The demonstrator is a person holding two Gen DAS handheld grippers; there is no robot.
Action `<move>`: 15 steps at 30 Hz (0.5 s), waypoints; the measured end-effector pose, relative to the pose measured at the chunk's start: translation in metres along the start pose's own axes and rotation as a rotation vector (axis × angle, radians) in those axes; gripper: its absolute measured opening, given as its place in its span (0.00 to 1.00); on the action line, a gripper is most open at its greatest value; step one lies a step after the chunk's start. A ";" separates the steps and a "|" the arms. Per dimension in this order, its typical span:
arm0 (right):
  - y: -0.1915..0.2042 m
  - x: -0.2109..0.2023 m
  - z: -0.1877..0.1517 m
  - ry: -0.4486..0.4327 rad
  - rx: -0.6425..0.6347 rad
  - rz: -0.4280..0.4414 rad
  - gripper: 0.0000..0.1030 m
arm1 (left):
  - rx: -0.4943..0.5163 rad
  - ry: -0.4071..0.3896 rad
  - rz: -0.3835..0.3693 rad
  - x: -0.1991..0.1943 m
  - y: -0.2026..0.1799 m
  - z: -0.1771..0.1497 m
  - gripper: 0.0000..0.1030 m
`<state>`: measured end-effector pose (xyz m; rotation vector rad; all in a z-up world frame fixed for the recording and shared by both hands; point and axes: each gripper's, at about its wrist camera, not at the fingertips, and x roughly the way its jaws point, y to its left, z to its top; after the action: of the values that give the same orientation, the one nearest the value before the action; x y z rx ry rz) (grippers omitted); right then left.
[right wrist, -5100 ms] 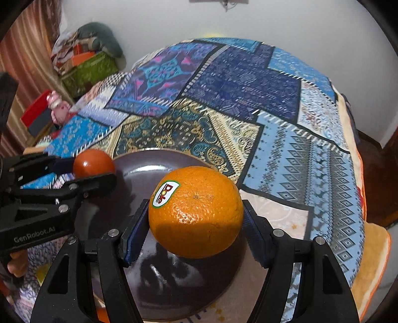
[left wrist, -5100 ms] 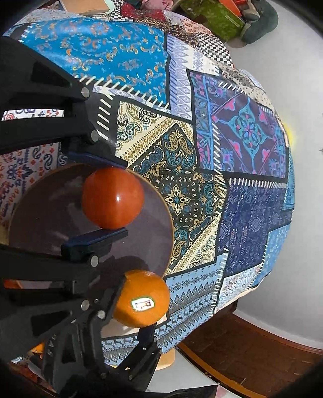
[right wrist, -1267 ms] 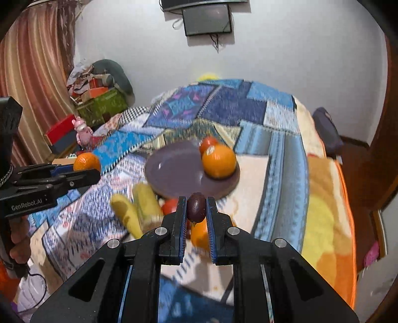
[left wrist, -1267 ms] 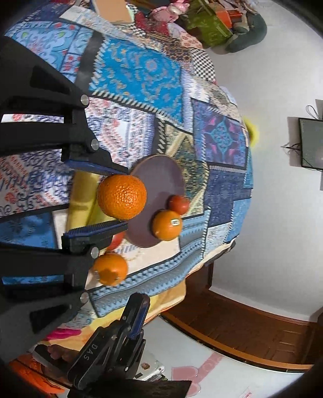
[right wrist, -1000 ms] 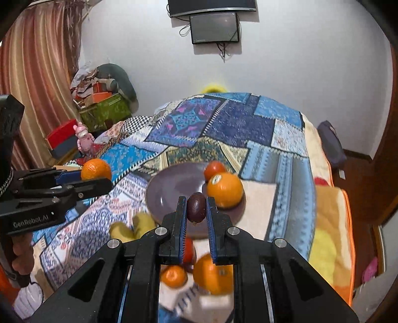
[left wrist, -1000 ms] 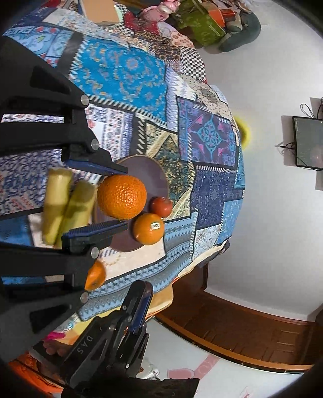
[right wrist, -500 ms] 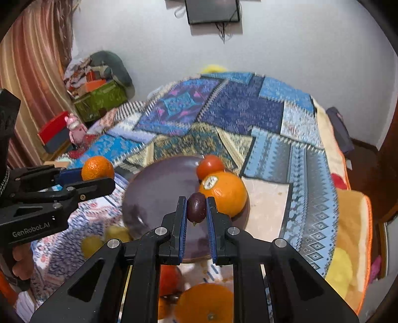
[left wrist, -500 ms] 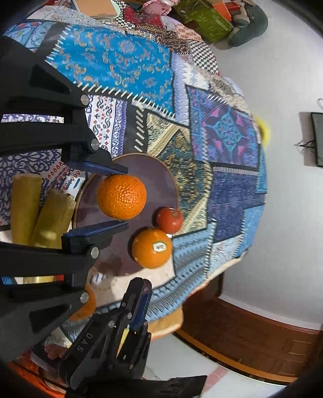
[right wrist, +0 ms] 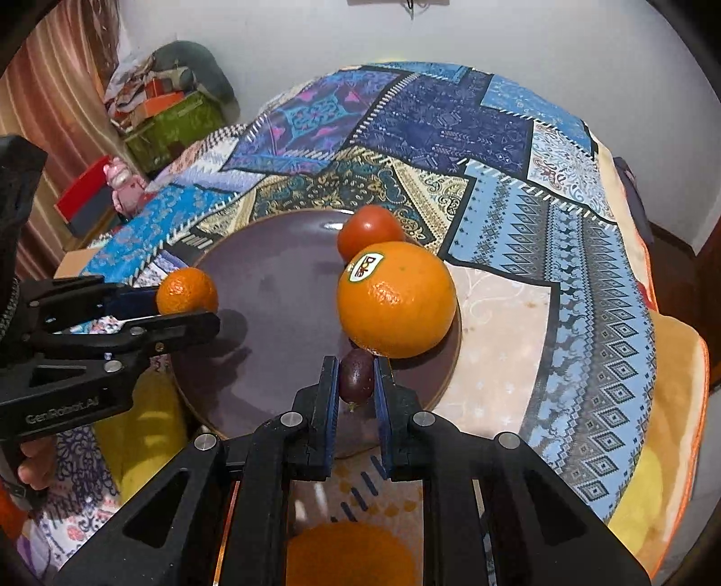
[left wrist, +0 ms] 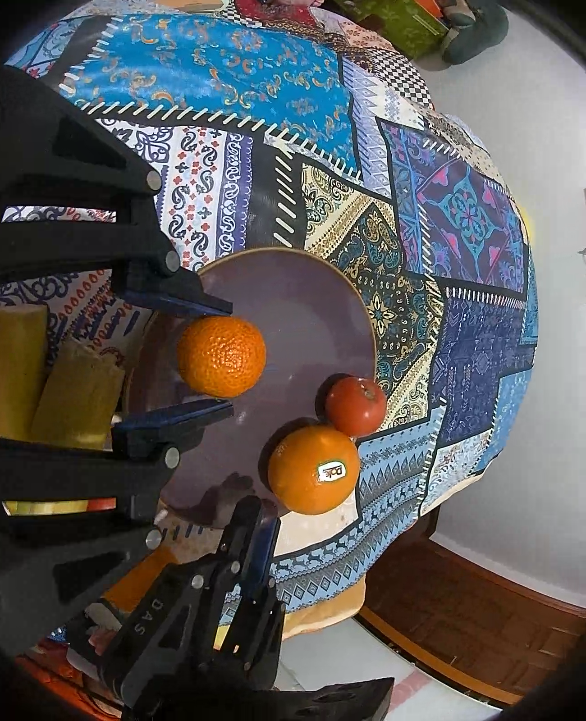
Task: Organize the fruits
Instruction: 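Place the plum and mandarin onto the brown plate and open both tools, then move both tools back toward the remaining fruit beside the plate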
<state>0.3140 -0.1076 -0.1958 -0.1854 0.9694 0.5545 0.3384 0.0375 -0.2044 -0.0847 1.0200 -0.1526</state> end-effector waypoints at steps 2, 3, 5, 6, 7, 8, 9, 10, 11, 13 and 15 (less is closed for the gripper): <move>-0.002 0.001 0.001 0.003 0.001 0.005 0.14 | 0.007 0.002 0.006 0.001 -0.002 0.000 0.35; -0.002 0.000 0.000 0.002 0.005 0.011 0.14 | 0.010 0.003 0.010 0.002 -0.002 -0.001 0.36; -0.002 -0.002 0.000 -0.004 0.004 0.002 0.23 | 0.011 0.006 0.016 0.002 -0.002 -0.001 0.36; -0.002 -0.003 0.000 -0.012 0.000 -0.004 0.26 | 0.010 0.002 0.017 0.001 -0.002 -0.001 0.37; -0.001 -0.005 0.000 -0.018 -0.005 -0.010 0.31 | 0.008 -0.005 0.016 -0.002 -0.002 -0.001 0.37; 0.000 -0.008 0.000 -0.028 -0.009 -0.016 0.33 | 0.007 -0.013 0.014 -0.005 -0.002 -0.002 0.38; 0.000 -0.013 0.000 -0.042 -0.008 -0.018 0.34 | 0.007 -0.023 0.011 -0.009 -0.003 -0.002 0.43; 0.000 -0.016 0.000 -0.050 -0.007 -0.017 0.37 | 0.008 -0.036 0.012 -0.015 -0.004 -0.002 0.45; -0.001 -0.021 0.000 -0.060 -0.006 -0.018 0.38 | 0.009 -0.053 0.014 -0.021 -0.005 -0.003 0.49; -0.001 -0.032 -0.001 -0.086 -0.002 -0.024 0.39 | 0.015 -0.072 0.015 -0.033 -0.007 -0.005 0.49; -0.003 -0.043 -0.002 -0.111 0.007 -0.027 0.42 | 0.020 -0.090 0.017 -0.046 -0.010 -0.007 0.51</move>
<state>0.2951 -0.1265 -0.1621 -0.1593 0.8599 0.5314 0.3075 0.0354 -0.1679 -0.0640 0.9292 -0.1428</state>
